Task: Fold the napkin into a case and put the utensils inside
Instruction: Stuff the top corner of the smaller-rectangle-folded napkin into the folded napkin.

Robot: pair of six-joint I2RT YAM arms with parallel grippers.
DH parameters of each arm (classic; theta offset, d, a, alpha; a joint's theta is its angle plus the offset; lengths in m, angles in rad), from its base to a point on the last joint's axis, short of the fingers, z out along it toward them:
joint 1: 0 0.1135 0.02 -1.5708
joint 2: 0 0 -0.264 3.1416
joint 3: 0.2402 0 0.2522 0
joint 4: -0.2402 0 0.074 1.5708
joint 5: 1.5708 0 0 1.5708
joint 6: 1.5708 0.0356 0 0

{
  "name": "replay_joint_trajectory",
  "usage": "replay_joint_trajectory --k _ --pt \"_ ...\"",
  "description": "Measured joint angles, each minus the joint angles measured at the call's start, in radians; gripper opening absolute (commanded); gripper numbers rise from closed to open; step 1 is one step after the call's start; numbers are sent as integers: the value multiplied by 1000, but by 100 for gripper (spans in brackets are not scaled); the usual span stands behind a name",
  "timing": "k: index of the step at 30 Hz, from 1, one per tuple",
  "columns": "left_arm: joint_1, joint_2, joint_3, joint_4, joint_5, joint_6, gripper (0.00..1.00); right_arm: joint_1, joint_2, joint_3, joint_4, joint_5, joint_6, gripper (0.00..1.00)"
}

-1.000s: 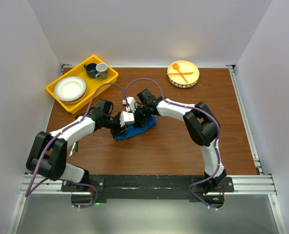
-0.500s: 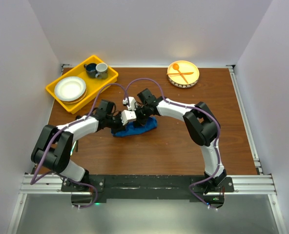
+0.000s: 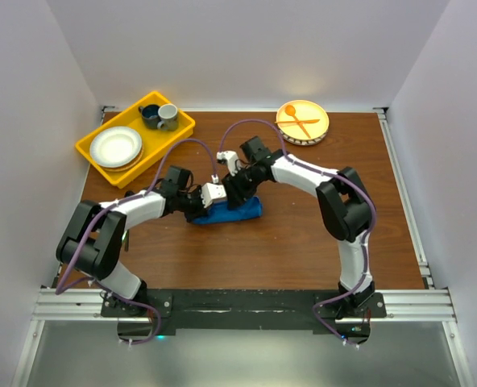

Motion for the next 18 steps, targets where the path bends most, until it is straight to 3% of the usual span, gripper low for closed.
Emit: replay_joint_trajectory --k 8,18 --pt "0 11 6 7 8 11 0 -102 -125 3 -104 8 29 45" --pt "0 26 27 -1 12 12 0 -91 -84 -56 -110 95 28 32"
